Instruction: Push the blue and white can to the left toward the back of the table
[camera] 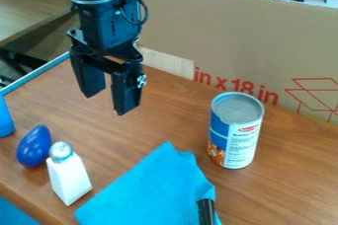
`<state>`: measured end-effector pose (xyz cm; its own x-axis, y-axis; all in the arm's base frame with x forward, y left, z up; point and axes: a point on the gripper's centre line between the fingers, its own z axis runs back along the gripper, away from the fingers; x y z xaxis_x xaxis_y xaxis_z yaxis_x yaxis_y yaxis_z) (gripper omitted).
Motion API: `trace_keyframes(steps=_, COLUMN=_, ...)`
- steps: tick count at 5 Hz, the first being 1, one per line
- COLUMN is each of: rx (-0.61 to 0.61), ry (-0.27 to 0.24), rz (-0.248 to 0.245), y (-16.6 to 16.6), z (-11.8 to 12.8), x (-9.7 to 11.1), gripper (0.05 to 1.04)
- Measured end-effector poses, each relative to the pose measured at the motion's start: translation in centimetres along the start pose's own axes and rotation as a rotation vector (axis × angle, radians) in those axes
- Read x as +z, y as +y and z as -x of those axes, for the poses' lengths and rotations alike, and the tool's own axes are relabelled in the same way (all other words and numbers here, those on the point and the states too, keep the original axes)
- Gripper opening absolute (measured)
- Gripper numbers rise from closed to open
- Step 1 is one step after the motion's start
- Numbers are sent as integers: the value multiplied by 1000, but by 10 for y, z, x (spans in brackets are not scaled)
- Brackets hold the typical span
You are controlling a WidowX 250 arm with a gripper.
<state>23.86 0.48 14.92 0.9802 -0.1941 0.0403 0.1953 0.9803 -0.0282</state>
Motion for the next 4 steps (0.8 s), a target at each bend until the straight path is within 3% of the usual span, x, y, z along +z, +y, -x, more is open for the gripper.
trace_keyframes(steps=1, rx=2, ry=18, rz=3, y=-1, z=1, x=-5, gripper=1003)
trace_keyframes(steps=3, rx=-144, ry=-57, rz=5, y=-94, z=-24, x=7, gripper=1003)
trace_keyframes(steps=4, rx=-214, ry=-39, rz=45, y=-137, z=-41, x=-2, gripper=1003)
